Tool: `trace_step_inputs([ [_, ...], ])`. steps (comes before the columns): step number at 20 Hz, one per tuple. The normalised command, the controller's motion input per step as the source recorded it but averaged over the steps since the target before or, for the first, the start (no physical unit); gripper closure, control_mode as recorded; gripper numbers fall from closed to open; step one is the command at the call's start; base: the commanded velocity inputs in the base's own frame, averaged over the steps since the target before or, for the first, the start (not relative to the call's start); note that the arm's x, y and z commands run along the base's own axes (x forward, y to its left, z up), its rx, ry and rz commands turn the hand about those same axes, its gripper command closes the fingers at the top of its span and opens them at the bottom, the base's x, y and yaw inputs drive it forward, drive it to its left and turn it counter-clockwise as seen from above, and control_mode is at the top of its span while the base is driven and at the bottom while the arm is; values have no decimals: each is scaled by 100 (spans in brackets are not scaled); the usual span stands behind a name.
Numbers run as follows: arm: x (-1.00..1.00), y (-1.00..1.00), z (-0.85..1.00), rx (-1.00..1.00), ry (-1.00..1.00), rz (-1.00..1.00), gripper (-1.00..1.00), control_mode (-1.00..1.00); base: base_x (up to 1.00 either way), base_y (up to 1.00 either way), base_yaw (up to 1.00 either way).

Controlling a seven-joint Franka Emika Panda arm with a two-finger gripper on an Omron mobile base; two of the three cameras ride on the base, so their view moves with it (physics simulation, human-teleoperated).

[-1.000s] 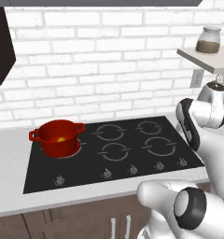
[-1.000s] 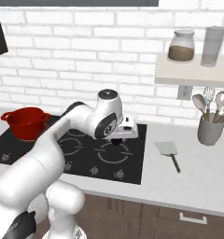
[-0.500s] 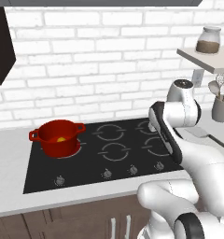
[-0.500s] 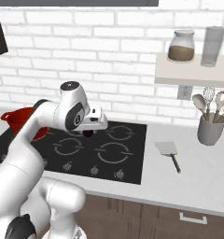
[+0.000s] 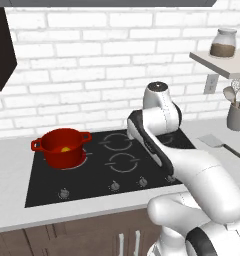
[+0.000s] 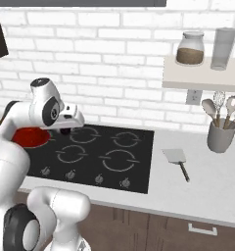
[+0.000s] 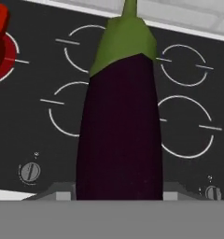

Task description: Put the lemon and eggplant in the pot. Retrieve the spatula and lightly stir the vegetables in the pot.

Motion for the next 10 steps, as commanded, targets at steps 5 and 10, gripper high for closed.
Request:
trace_step_inputs([
  [5,31,100,1,0,2,1,100,-100,0,0,0],
  [10,38,100,0,0,2,2,100,-100,0,0,0],
])
